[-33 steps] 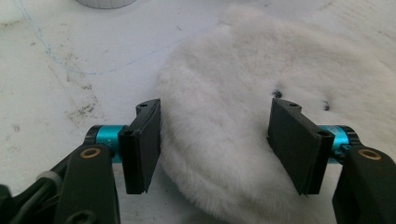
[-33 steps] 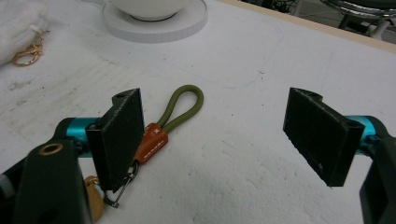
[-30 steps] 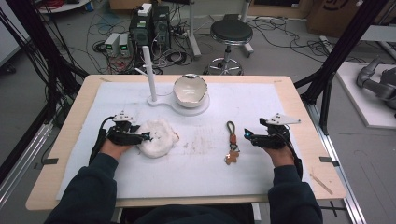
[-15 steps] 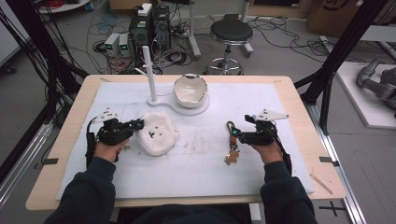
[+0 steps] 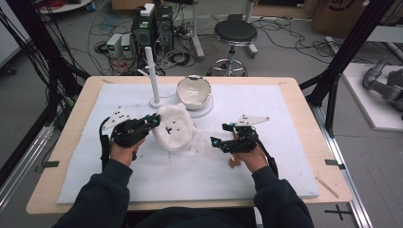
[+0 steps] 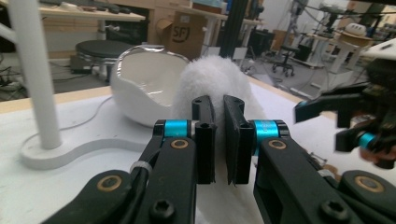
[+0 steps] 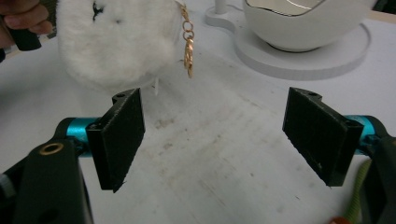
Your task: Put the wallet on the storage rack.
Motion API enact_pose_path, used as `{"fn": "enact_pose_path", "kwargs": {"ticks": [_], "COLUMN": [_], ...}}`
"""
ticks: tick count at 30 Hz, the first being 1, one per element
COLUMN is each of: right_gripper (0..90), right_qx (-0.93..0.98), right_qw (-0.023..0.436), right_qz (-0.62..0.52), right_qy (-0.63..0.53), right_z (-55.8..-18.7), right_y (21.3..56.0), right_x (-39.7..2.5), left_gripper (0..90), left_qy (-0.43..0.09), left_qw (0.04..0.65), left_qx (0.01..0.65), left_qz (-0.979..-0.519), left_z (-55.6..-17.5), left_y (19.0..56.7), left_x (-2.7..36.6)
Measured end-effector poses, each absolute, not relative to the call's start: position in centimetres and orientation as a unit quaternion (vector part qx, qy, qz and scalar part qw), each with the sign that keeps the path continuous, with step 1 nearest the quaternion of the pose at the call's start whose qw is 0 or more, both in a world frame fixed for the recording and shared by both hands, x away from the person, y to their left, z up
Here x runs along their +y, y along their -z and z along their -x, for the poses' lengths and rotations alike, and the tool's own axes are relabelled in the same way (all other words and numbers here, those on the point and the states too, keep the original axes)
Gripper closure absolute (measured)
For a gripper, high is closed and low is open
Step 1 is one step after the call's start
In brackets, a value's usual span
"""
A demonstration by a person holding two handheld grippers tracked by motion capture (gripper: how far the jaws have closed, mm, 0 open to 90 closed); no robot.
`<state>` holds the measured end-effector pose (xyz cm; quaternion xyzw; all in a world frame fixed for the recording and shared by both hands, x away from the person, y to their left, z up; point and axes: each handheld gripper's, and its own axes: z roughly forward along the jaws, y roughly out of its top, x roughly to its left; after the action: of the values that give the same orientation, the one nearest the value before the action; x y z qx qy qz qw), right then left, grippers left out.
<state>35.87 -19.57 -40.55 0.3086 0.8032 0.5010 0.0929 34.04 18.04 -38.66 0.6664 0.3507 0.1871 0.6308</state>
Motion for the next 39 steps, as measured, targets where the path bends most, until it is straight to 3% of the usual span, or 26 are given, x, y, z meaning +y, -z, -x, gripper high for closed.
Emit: {"fn": "enact_pose_path", "kwargs": {"ticks": [6, 7, 11, 12, 14, 16, 18, 25, 28, 31, 35, 39], "right_gripper": [21.4, 26.9, 30.6, 44.8, 59.4, 69.4, 73.4, 75.4, 75.9, 76.4, 76.5, 76.4], "right_qx": [0.812, 0.807, 0.806, 0.810, 0.814, 0.809, 0.804, 0.797, 0.792, 0.793, 0.810, 0.834], "right_qw": [0.043, 0.018, -0.020, -0.034, -0.022, -0.015, 0.005, 0.067, 0.080, 0.081, 0.071, 0.055], "right_qz": [-0.291, -0.293, -0.296, -0.283, -0.274, -0.277, -0.275, -0.274, -0.277, -0.277, -0.241, -0.192], "right_qy": [-0.504, -0.512, -0.513, -0.513, -0.512, -0.518, -0.527, -0.534, -0.538, -0.536, -0.530, -0.514], "right_z": [-36.0, -36.1, -36.4, -36.5, -36.5, -36.5, -36.5, -36.3, -36.4, -36.4, -36.4, -36.1], "right_y": [41.2, 41.5, 42.2, 42.3, 42.1, 41.7, 41.2, 39.7, 39.4, 39.3, 39.0, 39.1], "right_x": [-17.0, -16.4, -15.4, -15.1, -15.2, -15.8, -16.3, -17.4, -18.0, -18.3, -18.3, -17.3], "left_gripper": [83.4, 83.4, 83.3, 83.3, 83.3, 83.1, 82.7, 78.5, 71.8, 55.7, 46.4, 43.4], "left_qy": [-0.184, -0.182, -0.167, -0.167, -0.177, -0.172, -0.166, -0.121, -0.116, -0.121, -0.137, -0.131], "left_qw": [0.638, 0.640, 0.652, 0.648, 0.637, 0.626, 0.602, 0.540, 0.500, 0.509, 0.536, 0.559], "left_qx": [0.331, 0.329, 0.316, 0.311, 0.309, 0.316, 0.323, 0.320, 0.312, 0.311, 0.308, 0.296], "left_qz": [-0.670, -0.670, -0.669, -0.674, -0.684, -0.692, -0.711, -0.769, -0.800, -0.793, -0.774, -0.763], "left_z": [-33.8, -33.8, -33.5, -33.4, -33.4, -33.6, -33.9, -34.5, -34.7, -34.8, -35.0, -35.1], "left_y": [38.5, 38.5, 38.5, 38.5, 38.6, 38.9, 39.5, 40.8, 41.4, 41.2, 40.3, 40.1], "left_x": [16.4, 16.2, 15.4, 15.2, 15.1, 15.4, 15.5, 14.7, 14.3, 14.5, 15.3, 15.5]}}
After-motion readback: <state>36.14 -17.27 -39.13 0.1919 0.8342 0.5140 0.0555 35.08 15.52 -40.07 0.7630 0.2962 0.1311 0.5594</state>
